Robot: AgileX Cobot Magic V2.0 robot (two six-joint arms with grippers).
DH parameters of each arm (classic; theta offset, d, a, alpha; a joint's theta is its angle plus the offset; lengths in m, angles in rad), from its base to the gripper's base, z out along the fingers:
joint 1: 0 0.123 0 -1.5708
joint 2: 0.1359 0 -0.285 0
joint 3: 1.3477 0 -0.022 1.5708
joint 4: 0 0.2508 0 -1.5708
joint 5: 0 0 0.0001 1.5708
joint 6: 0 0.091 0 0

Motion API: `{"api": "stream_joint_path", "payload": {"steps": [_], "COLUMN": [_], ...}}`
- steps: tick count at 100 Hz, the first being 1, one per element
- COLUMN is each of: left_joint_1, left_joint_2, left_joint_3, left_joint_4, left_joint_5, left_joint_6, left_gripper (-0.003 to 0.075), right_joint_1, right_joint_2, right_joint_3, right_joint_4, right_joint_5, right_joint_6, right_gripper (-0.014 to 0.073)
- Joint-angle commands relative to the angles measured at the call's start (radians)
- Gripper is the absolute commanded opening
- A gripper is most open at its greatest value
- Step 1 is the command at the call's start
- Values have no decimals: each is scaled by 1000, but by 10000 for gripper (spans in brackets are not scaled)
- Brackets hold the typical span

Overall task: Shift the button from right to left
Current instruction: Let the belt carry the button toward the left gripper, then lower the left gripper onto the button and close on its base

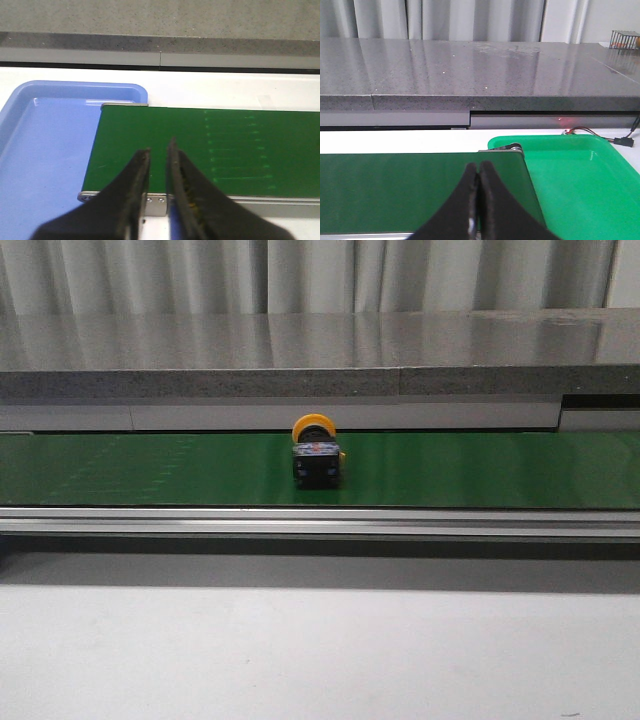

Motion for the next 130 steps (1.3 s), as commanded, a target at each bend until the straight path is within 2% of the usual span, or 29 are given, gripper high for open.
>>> {"api": "stream_joint_path", "payload": {"steps": [1,7,10,14,17,37,54,69,94,130], "left_joint_1": [3,3,3,3,3,3,-39,-120,-255,-327], "left_joint_2": [66,114,135,169,191,347,491,598,727,853], "left_joint_3": [-77,-104,-116,-132,-142,-235,-362,-470,-588,-676], "left_joint_4": [-25,-25,-25,-25,-28,-82,-81,-69,-69,-111], "left_joint_5": [-62,-60,-62,-62,-62,-19,167,248,286,365], "left_joint_6": [-8,-8,-8,-8,-8,-8,-8,-4,-14,-30], "left_gripper": [404,574,629,681,692,632,587,586,586,585], "right_joint_1": [0,0,0,0,0,0,0,0,0,0], "right_joint_2": [6,6,6,6,6,6,6,6,6,6], "right_joint_3": [-27,-27,-27,-27,-27,-27,-27,-27,-27,-27], "right_joint_4": [-14,-14,-14,-14,-14,-14,-14,-14,-14,-14], "right_joint_5": [-71,-71,-71,-71,-71,-71,-71,-71,-71,-71], "right_joint_6": [-3,-3,-3,-3,-3,-3,-3,-3,-3,-3], "right_gripper": [-66,-66,-66,-66,-66,-66,-66,-66,-66,-66]}}
